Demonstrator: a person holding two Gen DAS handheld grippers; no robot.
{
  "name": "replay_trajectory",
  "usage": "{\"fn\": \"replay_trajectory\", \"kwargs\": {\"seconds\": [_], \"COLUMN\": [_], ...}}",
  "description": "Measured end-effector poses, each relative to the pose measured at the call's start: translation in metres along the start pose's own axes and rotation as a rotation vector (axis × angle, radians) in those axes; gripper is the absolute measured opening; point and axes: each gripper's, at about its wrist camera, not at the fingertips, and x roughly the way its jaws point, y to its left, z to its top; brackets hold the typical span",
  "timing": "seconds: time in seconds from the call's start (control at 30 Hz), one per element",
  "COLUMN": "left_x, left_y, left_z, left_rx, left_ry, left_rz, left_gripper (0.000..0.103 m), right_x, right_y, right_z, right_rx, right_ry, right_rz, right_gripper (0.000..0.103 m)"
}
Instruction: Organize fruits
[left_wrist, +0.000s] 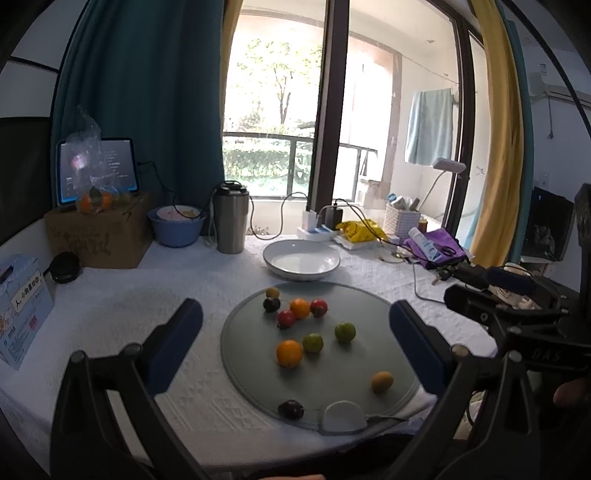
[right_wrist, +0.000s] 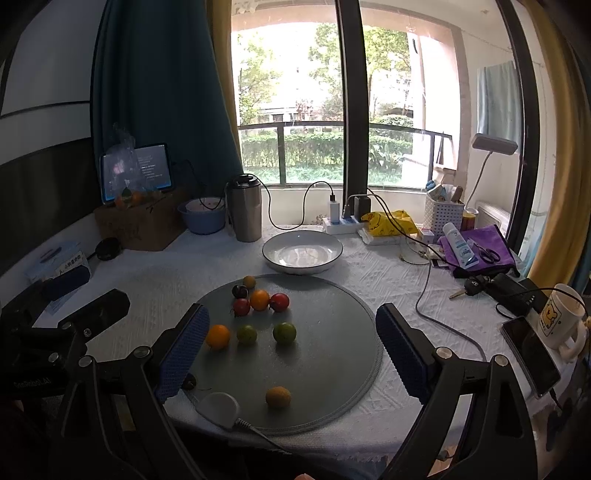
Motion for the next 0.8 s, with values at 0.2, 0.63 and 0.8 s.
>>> {"fn": "replay_trajectory", "kwargs": {"seconds": [0.2,0.63,0.8], "left_x": [-0.0009,-0.0012,-0.0012], "left_y": [0.0005,0.0033,0.0036], "left_z": [-0.0019,-0.0021,-0.0020], "left_rx": [-0.003,-0.004,-0.005], "left_ry": [0.004,0.006,0.005], "left_rz": [0.004,0.007,0.006], "left_gripper": [0.102,0.102,0.102], "right_x": [0.0005,0.0019,0.0025], "right_y": [0.0010,0.0036,0.0032], "right_z": [0.0007,0.0005,0.0000], "right_rx": [-0.004,-0.009,-0.008], "right_ry": [0.002,0.007,0.009], "right_rz": [0.002,0.008,0.008], "right_gripper": [0.093,0.093,0.093]}}
